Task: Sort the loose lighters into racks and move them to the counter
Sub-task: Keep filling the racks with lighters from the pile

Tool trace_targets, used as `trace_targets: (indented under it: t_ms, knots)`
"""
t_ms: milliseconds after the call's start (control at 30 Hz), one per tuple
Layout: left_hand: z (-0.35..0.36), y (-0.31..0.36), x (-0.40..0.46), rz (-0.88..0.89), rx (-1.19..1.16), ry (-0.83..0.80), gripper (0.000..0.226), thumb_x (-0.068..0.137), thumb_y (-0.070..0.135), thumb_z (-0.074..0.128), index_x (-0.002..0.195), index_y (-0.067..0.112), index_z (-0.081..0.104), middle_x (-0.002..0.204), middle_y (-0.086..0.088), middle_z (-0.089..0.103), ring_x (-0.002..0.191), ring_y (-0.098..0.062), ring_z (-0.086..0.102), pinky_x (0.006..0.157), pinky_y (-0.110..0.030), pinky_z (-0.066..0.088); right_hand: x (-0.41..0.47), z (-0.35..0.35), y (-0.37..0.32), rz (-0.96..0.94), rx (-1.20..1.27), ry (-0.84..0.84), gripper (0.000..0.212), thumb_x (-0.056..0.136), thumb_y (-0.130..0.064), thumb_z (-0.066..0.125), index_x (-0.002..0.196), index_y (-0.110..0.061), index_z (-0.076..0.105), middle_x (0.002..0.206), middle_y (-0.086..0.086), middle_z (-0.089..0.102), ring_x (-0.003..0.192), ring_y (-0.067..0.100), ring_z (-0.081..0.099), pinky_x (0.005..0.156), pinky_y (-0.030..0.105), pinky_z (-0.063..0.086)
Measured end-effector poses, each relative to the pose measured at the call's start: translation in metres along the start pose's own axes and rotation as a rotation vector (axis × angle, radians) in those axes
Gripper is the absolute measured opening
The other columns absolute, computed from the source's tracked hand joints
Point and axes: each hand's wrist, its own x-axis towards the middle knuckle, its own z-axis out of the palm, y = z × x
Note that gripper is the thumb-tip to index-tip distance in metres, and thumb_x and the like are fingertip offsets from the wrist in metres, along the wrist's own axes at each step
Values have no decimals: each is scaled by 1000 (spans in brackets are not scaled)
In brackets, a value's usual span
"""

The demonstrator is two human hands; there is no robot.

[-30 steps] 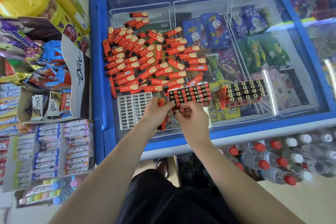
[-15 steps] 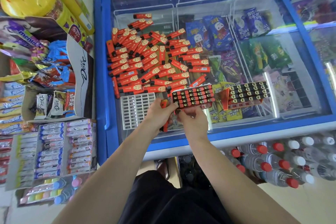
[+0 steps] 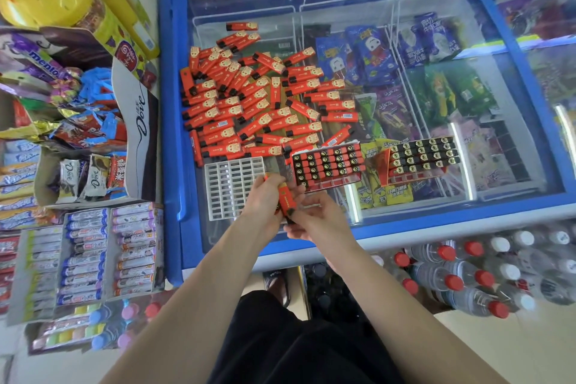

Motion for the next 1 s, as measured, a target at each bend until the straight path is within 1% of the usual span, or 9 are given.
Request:
trace_targets:
  t_ms: [67,133,267,433,533,600,733,867,1000]
  knots:
    - [0,-3,-2,3,-31,17,11,108,7,44,117,4,50,86,-15,67,74,-24,76,66,-35,64,-1,-1,4,-49,-37,21,25,92,3,70,109,-1,51,83,29,69,63,29,67,61,33,60]
    - [-2,-4,-3,5,5,22,9,108,9,45,115,5,49,87,-14,68,80,-26,76,76,-41,65,-1,-4,6,-79,-75,70,16,94,0,68,104,-4,56,86,27,71,65,26,69,64,35,62]
    - [-7,-6,-5,6,164,58,5,108,12,45,104,11,47,84,-10,61,79,-24,67,89,-49,62,-3,-18,3,-147,-135,192,14,94,2,59,96,-10,66,78,9,70,65,18,70,63,35,61]
    - [-12,-11,-2,-6,209,73,4,109,14,49,107,10,49,86,-12,60,76,-23,65,71,-37,61,-4,-42,-7,-234,-177,363,17,92,0,57,87,-13,66,66,-5,64,59,19,60,61,38,52]
    - [-10,-14,-1,-15,264,66,3,108,13,49,107,11,50,76,-8,55,57,-16,58,58,-30,56,3,-48,-14,-281,-213,424,22,93,-3,56,82,-20,65,69,-17,69,64,29,63,64,40,53]
    - [-8,-14,-2,-12,281,52,4,107,14,53,104,11,51,71,-6,51,48,-12,52,51,-26,52,8,-48,-17,-296,-260,426,20,92,-4,58,88,-21,69,77,-10,72,71,26,71,68,40,57]
    - [-6,-15,1,37,366,40,19,102,27,66,104,13,54,71,-3,52,52,-12,48,51,-26,48,15,-43,-15,-314,-331,371,18,93,-5,60,102,-17,71,94,4,74,77,19,75,78,40,62]
    - [-2,-13,5,110,456,17,25,97,28,72,106,14,53,80,-5,54,58,-14,48,58,-31,47,20,-36,-6,-339,-394,318,17,87,-16,64,101,-23,72,97,1,74,87,21,74,86,48,60]
    - [0,-10,10,142,507,4,29,98,23,70,116,10,53,79,-7,56,55,-13,47,51,-28,46,22,-35,0,-335,-405,257,29,86,-18,69,115,-21,73,113,-1,71,97,12,71,94,42,59]
